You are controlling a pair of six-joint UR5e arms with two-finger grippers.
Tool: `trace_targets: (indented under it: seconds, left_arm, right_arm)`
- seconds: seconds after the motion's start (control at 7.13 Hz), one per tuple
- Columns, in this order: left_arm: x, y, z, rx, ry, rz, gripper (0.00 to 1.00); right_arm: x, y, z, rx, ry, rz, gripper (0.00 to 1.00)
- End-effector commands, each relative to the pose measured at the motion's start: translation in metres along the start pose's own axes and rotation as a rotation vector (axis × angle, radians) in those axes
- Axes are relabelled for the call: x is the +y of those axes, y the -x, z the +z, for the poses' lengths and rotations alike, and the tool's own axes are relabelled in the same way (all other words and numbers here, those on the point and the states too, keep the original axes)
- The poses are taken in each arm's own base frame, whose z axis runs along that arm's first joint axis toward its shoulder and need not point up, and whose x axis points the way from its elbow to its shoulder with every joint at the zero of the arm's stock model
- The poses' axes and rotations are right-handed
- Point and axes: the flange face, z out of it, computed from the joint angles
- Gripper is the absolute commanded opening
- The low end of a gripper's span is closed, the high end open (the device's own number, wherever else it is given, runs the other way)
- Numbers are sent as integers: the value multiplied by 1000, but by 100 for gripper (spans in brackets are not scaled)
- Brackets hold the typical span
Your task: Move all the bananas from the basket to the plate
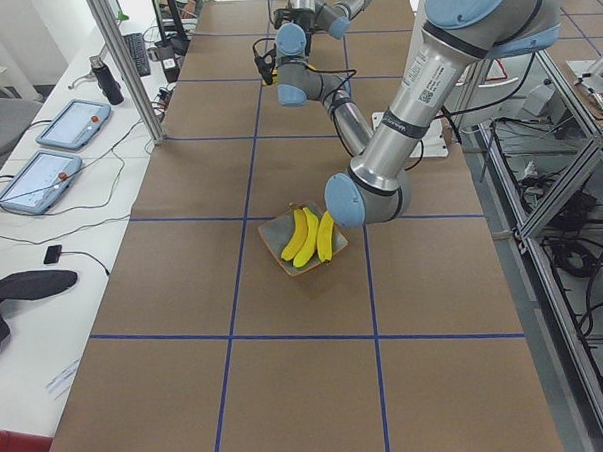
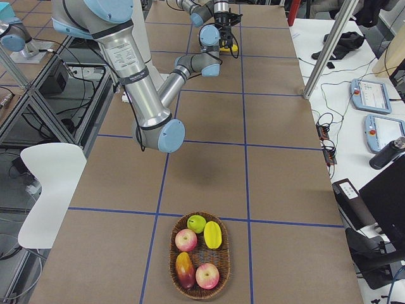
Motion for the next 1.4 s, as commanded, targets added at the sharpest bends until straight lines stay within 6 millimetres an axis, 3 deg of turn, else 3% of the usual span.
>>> trace_targets:
  seconds: [0.0, 0.14, 0.42, 0.7, 0.84, 1.12, 1.26]
  left_arm:
    - [0, 0, 0, -1, -1, -1, 0]
    - [0, 1, 0, -1, -1, -1, 0]
    - [1, 1, -2, 2, 2, 2, 0]
    - [-2, 4, -10, -3, -8, -3, 0]
    - [-22, 29, -34, -25, -52, -28, 0]
    - [-59, 112, -86, -157, -168, -146, 0]
    - [-80, 131, -102, -234, -242, -227, 0]
  right_arm:
    - [1, -1, -1, -5, -1, -5, 36]
    - [1, -3, -1, -2, 0, -3, 99]
    - [3, -6, -9, -35, -10, -32, 100]
    - [15, -43, -30, -59, -24, -41, 100]
    - [15, -61, -40, -35, -37, -29, 100]
    - [8, -93, -57, 22, -73, -5, 100]
    - [10, -111, -61, 57, -105, 13, 100]
